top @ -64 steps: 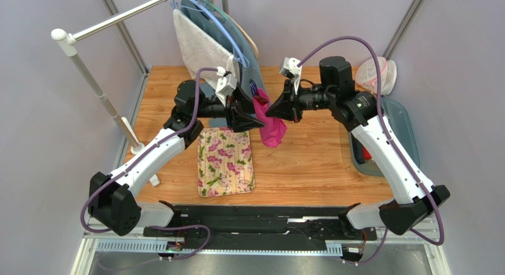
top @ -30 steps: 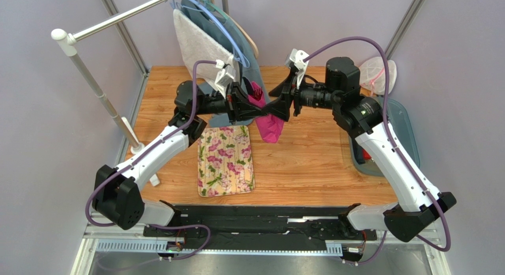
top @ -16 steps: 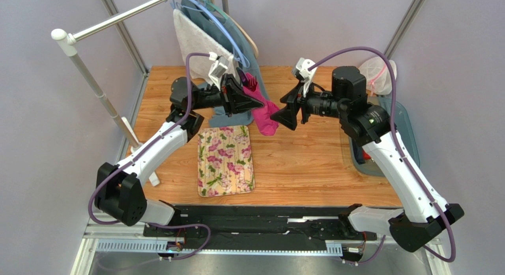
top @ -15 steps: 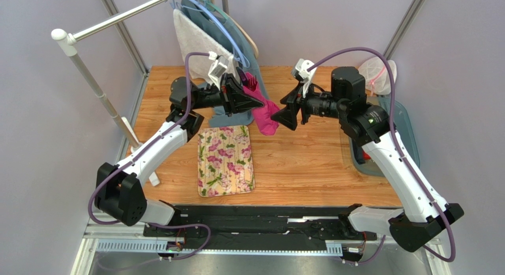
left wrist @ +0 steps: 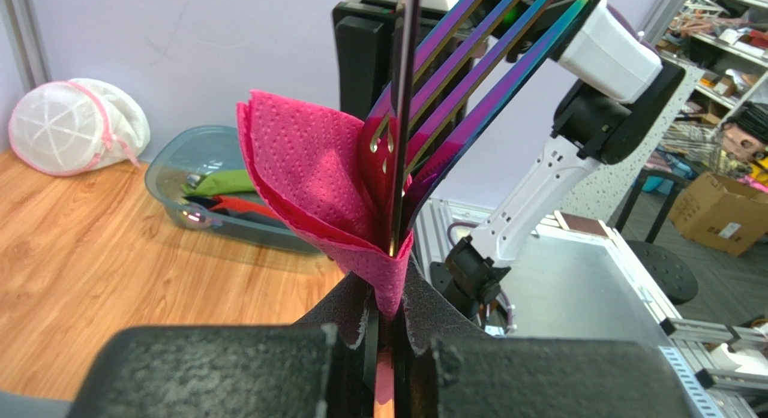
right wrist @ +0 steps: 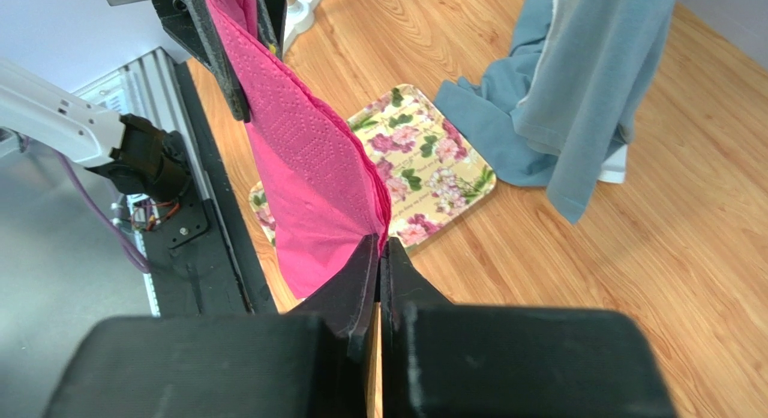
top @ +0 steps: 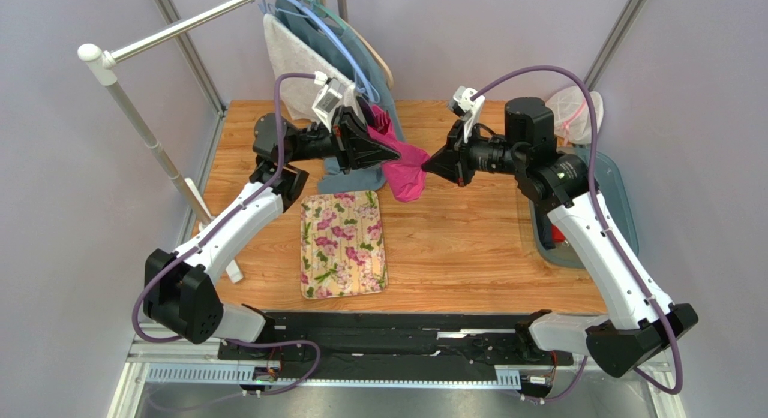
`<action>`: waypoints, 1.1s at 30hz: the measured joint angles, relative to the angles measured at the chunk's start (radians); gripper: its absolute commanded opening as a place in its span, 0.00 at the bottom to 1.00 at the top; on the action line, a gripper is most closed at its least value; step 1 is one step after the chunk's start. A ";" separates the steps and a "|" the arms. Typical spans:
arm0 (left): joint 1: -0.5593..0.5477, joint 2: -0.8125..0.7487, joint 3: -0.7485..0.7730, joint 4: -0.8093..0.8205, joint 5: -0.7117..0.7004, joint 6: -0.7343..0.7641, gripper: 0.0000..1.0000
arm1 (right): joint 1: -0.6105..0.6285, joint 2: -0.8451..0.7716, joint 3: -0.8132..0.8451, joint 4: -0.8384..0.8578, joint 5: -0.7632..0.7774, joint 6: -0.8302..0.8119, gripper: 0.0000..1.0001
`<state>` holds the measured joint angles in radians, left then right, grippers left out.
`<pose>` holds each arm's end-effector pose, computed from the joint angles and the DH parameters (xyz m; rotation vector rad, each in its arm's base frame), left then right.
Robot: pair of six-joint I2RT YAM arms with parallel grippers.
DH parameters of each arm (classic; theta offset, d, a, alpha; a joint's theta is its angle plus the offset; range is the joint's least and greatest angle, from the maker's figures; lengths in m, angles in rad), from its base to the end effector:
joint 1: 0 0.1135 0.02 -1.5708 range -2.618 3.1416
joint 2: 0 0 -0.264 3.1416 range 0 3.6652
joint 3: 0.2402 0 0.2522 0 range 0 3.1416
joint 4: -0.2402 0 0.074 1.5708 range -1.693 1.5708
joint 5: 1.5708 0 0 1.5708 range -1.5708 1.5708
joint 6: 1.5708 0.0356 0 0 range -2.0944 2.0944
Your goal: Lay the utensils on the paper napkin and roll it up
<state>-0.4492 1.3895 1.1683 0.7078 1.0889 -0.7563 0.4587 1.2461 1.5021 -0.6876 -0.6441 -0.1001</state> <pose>0.2606 -0.1607 0.4203 0.9164 1.2450 -1.5699 0.2153 0.1301 0.4409 -0.9479 1.7775 0.8718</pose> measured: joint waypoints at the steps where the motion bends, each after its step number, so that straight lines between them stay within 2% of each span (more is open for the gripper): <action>1: 0.000 0.000 0.005 0.000 0.004 -0.004 0.00 | 0.000 0.003 0.000 0.006 -0.010 0.003 0.00; 11: -0.009 0.000 0.026 -0.015 0.028 -0.023 0.00 | -0.002 0.093 -0.019 0.126 -0.145 0.109 0.00; 20: -0.009 0.002 0.026 -0.016 0.026 -0.039 0.00 | -0.004 0.108 -0.070 0.232 -0.212 0.207 0.00; 22: -0.009 0.005 0.026 -0.016 0.018 -0.049 0.00 | -0.004 0.111 -0.071 0.238 -0.211 0.212 0.10; 23: -0.009 0.007 0.026 -0.019 0.008 -0.054 0.00 | -0.005 0.112 -0.072 0.239 -0.206 0.214 0.22; 25: -0.009 0.008 0.026 -0.032 -0.016 -0.056 0.00 | -0.011 0.112 -0.072 0.237 -0.186 0.217 0.32; 26: -0.009 0.008 0.026 -0.039 -0.032 -0.056 0.00 | -0.016 0.112 -0.072 0.233 -0.172 0.219 0.42; 29: -0.008 0.008 0.026 -0.074 -0.085 -0.049 0.00 | -0.046 0.114 -0.072 0.206 -0.111 0.215 0.48; 33: -0.001 0.008 0.026 -0.124 -0.180 -0.046 0.00 | -0.098 0.117 -0.066 0.132 -0.020 0.200 0.48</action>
<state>-0.4503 1.3972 1.1938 0.5835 0.9085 -0.8024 0.3611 1.3628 1.4364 -0.5556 -0.6643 0.0994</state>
